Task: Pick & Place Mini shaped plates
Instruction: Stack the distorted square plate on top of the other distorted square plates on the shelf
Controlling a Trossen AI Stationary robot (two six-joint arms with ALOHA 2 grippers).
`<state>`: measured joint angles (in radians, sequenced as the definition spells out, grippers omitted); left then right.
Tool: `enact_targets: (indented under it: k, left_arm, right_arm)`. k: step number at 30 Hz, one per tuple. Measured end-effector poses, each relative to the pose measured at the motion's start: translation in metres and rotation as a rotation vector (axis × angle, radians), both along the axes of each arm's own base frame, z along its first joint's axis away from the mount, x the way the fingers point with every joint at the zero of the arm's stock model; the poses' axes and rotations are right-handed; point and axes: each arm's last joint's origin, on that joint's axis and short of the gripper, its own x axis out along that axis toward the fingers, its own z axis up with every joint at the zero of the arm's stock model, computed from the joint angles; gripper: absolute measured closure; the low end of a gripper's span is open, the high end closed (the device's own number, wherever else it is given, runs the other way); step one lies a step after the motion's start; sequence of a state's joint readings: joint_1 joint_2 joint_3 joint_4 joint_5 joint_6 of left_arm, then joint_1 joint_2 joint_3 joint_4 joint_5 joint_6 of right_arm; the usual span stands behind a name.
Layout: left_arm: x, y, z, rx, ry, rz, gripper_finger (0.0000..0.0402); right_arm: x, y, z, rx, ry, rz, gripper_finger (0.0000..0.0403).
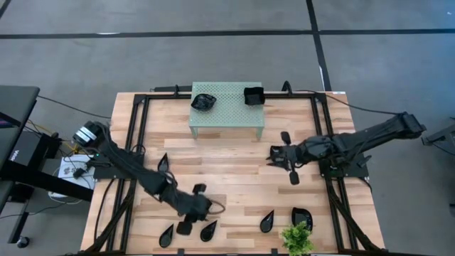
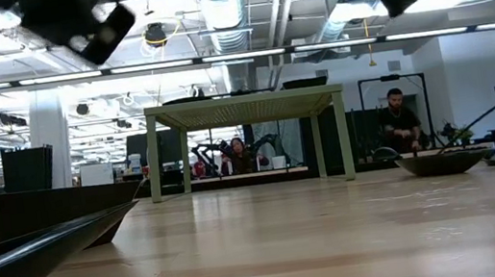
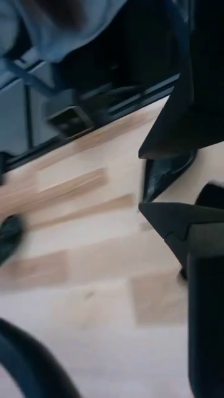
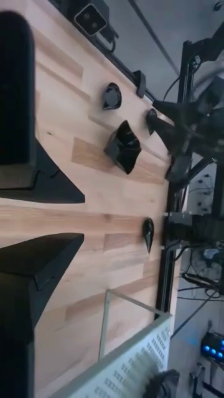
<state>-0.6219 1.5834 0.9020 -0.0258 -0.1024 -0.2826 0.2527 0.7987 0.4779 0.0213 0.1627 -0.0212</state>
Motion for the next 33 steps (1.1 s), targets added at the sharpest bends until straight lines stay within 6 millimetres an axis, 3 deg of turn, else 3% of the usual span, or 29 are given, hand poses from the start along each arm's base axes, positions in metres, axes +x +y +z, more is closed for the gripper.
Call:
enact_targets:
  k: [6, 11, 23, 33]
  left_arm:
    - [-0.006, -0.019, -0.028, -0.02, 0.121, 0.035, 0.0277]
    - [-0.014, -0.021, -0.044, 0.039, 0.217, 0.081, 0.0284]
    - [-0.015, -0.013, -0.05, 0.117, 0.265, 0.121, 0.0288]
    - [-0.005, -0.001, -0.048, 0.168, 0.235, 0.06, 0.0392]
  right_arm:
    - [0.003, -0.002, -0.004, 0.017, 0.003, -0.022, 0.0321]
    - [0.003, -0.002, -0.004, 0.017, 0.005, -0.023, 0.0321]
    - [0.004, -0.002, -0.004, 0.012, 0.004, -0.021, 0.0321]
    - [0.004, -0.002, -0.002, 0.014, -0.013, -0.02, 0.0321]
